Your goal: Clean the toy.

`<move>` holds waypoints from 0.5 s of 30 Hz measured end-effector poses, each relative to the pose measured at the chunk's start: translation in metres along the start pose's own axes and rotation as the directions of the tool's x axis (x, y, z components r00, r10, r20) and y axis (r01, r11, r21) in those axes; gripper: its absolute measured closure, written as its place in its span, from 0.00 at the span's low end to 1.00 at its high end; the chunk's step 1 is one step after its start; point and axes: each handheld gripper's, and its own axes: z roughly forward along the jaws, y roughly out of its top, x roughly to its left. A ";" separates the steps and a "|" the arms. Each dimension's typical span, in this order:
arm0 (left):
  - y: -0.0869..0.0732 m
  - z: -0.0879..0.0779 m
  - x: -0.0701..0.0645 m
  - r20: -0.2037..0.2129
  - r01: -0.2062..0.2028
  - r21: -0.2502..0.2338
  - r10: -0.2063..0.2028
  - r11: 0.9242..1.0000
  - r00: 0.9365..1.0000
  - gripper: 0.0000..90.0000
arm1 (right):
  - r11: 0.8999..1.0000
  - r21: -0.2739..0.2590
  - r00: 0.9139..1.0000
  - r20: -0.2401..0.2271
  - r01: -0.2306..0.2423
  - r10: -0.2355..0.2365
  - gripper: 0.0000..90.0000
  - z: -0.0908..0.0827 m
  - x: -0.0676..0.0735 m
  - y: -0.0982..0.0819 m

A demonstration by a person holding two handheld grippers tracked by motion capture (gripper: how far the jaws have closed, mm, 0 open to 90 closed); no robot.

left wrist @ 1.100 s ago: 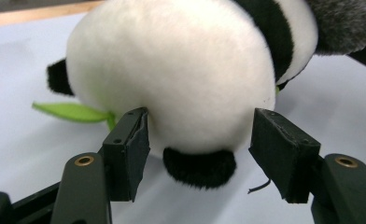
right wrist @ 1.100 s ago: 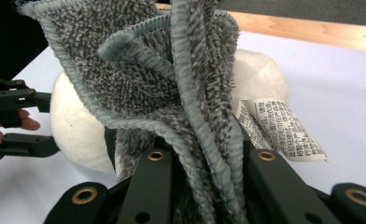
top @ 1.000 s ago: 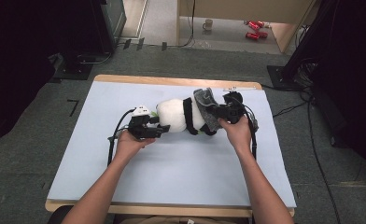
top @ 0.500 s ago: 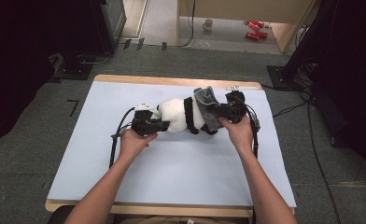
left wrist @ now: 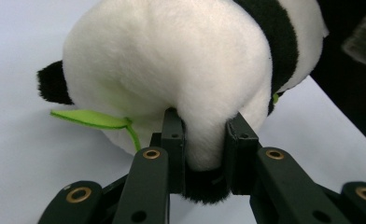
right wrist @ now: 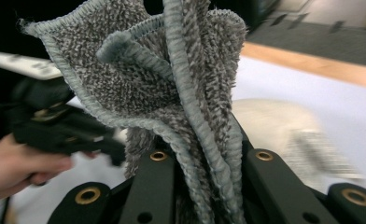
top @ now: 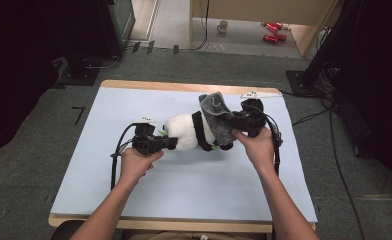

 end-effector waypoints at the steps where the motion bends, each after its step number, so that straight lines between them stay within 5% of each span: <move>1: 0.000 0.002 0.000 0.000 0.000 0.002 0.000 1.000 1.000 0.82 | 1.000 0.019 1.000 -0.011 0.007 -0.007 0.88 0.004 0.004 -0.002; 8: 0.000 0.002 0.003 -0.019 -0.030 -0.011 0.030 0.999 0.999 0.78 | 0.985 0.172 0.999 0.038 0.028 -0.035 0.88 0.033 0.003 -0.027; 15: -0.001 0.002 0.005 -0.021 -0.107 0.007 0.107 0.994 0.994 0.59 | 0.989 0.146 0.998 0.055 0.017 -0.025 0.88 0.042 -0.012 -0.031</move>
